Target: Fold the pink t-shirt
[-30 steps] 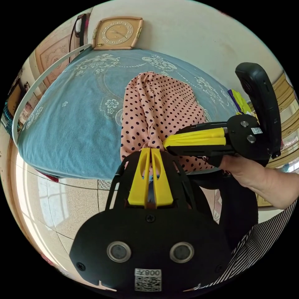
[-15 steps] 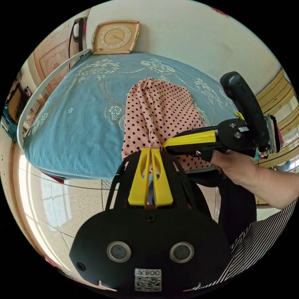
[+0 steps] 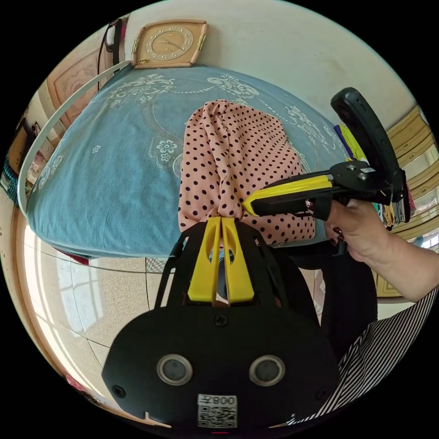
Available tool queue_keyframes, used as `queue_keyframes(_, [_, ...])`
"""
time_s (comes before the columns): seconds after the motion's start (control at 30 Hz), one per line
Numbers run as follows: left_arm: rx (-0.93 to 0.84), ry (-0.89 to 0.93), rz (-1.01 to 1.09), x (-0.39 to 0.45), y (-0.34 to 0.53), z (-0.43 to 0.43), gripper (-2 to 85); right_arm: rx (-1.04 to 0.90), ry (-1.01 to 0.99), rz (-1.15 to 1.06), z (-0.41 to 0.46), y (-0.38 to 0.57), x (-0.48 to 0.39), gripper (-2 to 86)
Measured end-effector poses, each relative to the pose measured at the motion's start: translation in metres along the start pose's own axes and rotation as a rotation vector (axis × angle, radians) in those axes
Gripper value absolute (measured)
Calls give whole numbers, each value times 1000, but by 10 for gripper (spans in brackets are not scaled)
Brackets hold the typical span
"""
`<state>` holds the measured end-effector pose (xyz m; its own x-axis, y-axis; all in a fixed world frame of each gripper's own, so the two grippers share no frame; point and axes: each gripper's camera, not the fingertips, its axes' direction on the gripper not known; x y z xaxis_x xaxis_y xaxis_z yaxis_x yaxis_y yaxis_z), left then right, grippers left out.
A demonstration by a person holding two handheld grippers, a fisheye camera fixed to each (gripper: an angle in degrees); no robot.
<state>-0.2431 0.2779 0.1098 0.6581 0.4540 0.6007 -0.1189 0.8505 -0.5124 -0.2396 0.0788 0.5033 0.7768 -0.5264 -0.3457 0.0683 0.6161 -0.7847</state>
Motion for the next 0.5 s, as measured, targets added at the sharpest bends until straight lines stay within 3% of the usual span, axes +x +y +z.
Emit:
queue_keyframes(0.33, [-32, -10, -1, -6, -3, 2, 2, -3, -58, 41, -2, 12, 36, 2])
queue_keyframes(0.5, [26, -9, -26, -23, 7, -18, 2, 123, -153, 84, -38, 54, 79, 5])
